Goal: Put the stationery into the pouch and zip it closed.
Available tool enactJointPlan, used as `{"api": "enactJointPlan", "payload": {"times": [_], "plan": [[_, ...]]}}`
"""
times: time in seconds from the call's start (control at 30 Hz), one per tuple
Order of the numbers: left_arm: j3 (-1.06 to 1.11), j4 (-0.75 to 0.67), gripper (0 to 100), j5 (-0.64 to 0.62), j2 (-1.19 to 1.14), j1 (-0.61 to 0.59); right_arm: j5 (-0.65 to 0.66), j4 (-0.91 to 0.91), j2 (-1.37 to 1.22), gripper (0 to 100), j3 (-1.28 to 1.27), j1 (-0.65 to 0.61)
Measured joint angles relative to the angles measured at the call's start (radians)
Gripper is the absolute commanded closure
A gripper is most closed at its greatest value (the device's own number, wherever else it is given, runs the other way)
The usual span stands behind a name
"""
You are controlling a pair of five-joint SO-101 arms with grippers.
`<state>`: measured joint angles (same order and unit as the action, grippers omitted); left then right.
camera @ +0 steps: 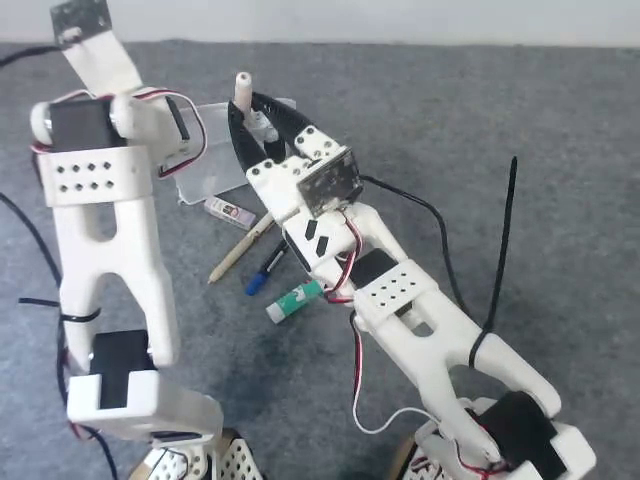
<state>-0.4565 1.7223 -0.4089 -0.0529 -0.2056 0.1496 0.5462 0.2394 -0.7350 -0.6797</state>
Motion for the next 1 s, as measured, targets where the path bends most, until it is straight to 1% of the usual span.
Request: {"api": "enactJointPlan", "payload": {"times": [0.07, 0.2, 0.27, 0.47, 0.73, 0.9, 1.0], "plan": [[0.000, 0.000, 99, 0.000, 0.000, 0.000, 0.021, -0.002, -0.002, 96.5, -0.021, -0.012], [0.000, 0.000, 99, 0.000, 0.000, 0.000, 0.052, 0.002, 0.003, 83.1, -0.058, -0.032], [0.000, 0.002, 99, 0.000, 0.000, 0.000, 0.057, 0.003, 0.025, 79.1, -0.089, -0.040], [0.003, 0.002, 99, 0.000, 0.000, -0.002, 0.060, -0.002, 0.138, 82.7, -0.193, -0.046], [0.041, 0.002, 99, -0.018, 0.002, -0.005, 0.061, -0.002, 0.163, 82.8, -0.230, -0.046], [0.041, 0.002, 99, -0.025, 0.002, -0.005, 0.061, -0.005, 0.290, 82.8, -0.308, -0.046], [0.041, 0.002, 99, -0.025, 0.002, -0.005, 0.061, -0.091, 0.376, 82.8, -0.327, -0.046]]}}
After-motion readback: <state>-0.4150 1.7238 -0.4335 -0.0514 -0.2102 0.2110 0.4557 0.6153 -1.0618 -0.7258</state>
